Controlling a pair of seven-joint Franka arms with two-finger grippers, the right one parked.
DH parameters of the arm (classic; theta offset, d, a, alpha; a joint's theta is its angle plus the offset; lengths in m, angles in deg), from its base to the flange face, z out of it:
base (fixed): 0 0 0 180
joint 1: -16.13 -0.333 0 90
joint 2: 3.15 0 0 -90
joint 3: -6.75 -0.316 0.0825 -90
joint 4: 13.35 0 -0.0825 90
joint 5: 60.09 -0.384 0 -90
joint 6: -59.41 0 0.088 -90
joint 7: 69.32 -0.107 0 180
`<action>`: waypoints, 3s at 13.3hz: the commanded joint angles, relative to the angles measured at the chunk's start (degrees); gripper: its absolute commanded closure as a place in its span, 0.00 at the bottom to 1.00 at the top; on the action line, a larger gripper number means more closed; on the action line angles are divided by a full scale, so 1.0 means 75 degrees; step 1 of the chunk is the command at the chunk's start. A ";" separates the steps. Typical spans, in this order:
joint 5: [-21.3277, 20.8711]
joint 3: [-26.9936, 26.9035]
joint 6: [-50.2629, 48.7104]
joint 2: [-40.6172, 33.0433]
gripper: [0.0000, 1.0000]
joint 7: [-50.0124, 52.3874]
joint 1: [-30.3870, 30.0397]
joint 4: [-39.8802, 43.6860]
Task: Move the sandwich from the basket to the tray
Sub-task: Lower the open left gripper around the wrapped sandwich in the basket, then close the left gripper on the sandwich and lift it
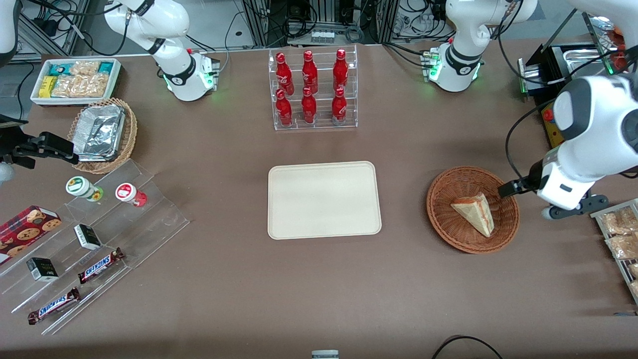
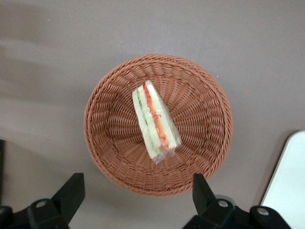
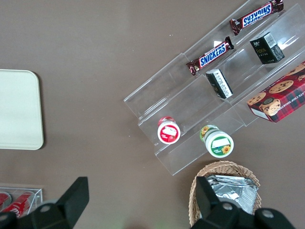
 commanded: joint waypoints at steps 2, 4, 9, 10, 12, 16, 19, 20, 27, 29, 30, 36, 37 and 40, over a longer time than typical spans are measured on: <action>0.0167 -0.0018 0.1144 0.0190 0.00 0.1311 0.0139 -0.0692; 0.0132 -0.0018 0.1638 0.0214 0.00 0.1946 0.0256 -0.1103; 0.0108 -0.0006 0.2670 0.0202 0.00 0.2475 0.0291 -0.2005; 0.0108 -0.0006 0.2927 0.0168 0.00 0.2487 0.0291 -0.2204; 0.0108 0.0005 0.3420 0.0237 0.00 0.2499 0.0280 -0.2428; 0.0108 0.0005 0.3703 0.0553 0.00 0.2522 0.0291 -0.2429; 0.0108 0.0017 0.3715 0.0647 0.00 0.2522 0.0291 -0.2440; 0.0108 0.0017 0.3726 0.0682 0.00 0.2522 0.0291 -0.2429; 0.0120 0.0076 0.3844 0.0823 0.32 0.2685 0.0291 -0.2429; 0.0120 0.0076 0.3844 0.0824 0.80 0.2745 0.0291 -0.2417; 0.0120 0.0076 0.3832 0.0823 0.96 0.2745 0.0291 -0.2394; 0.0096 0.0216 0.2702 0.0497 1.00 0.2956 0.0291 -0.1787; 0.0061 0.0216 0.1976 0.0333 1.00 0.2921 0.0291 -0.1413; -0.0279 0.0753 -0.0298 0.0179 1.00 0.2979 0.0280 0.0073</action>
